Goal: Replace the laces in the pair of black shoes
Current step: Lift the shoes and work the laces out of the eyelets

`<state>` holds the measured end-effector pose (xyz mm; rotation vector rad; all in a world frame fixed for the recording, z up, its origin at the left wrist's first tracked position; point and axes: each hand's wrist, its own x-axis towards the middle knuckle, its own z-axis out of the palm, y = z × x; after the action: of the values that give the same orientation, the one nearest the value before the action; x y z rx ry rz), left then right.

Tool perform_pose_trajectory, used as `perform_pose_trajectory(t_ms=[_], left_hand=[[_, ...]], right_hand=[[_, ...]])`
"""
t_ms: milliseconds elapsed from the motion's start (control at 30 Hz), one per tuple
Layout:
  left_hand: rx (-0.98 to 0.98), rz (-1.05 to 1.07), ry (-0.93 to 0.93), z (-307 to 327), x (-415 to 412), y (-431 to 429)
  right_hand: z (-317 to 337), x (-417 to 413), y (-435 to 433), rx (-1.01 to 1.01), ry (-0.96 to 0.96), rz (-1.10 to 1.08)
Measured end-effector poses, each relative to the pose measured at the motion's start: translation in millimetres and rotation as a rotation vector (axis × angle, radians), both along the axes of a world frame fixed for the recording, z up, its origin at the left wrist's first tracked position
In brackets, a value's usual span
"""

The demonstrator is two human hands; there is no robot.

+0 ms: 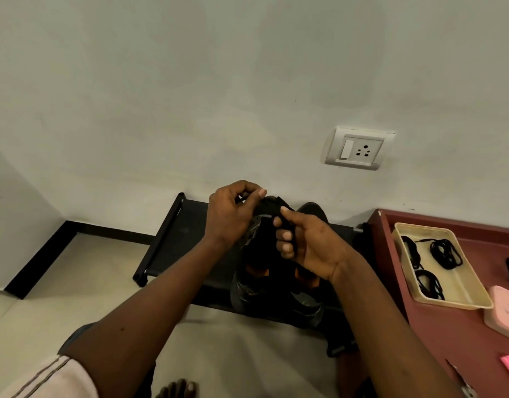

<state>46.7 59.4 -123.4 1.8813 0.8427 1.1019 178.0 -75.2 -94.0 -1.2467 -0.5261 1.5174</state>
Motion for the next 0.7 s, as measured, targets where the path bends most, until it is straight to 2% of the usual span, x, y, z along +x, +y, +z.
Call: perform_pose_trajectory(t_ms=[100, 167, 233, 300, 433, 567, 633, 700], left_hand=[[-0.080, -0.092, 0.019, -6.4, 1.5, 2.7], [-0.064, -0.154, 0.120, -15.7, 3.0, -1.3], [-0.044, -0.208, 0.218, -22.6, 3.7, -6.9], [-0.040, -0.296, 0.288, -24.2, 4.5, -11.7], [-0.070, -0.489, 0.370, -17.3, 1.5, -17.0], [-0.011, -0.619, 0.442, -7.2, -8.2, -15.8], [0.012, -0.661, 0.418, -1.6, -10.5, -16.0], [-0.011, -0.654, 0.327, 5.1, -9.4, -14.8]], right_hand=[[3.6, -3.5, 4.4, 0.040, 0.207, -0.009], [6.7, -2.7, 8.0, 0.075, 0.323, -0.147], [6.4, 1.7, 10.1, 0.111, 0.347, -0.346], [3.3, 3.8, 10.3, 0.153, 0.212, -0.465], [-6.3, 0.8, 16.1, 0.237, -0.163, -0.495], [-4.0, -2.5, 24.0, 0.257, -0.298, -0.544], [-4.7, 0.8, 23.7, 0.240, -0.371, -0.538], [-7.8, 3.6, 21.1, 0.200, -0.538, -0.477]])
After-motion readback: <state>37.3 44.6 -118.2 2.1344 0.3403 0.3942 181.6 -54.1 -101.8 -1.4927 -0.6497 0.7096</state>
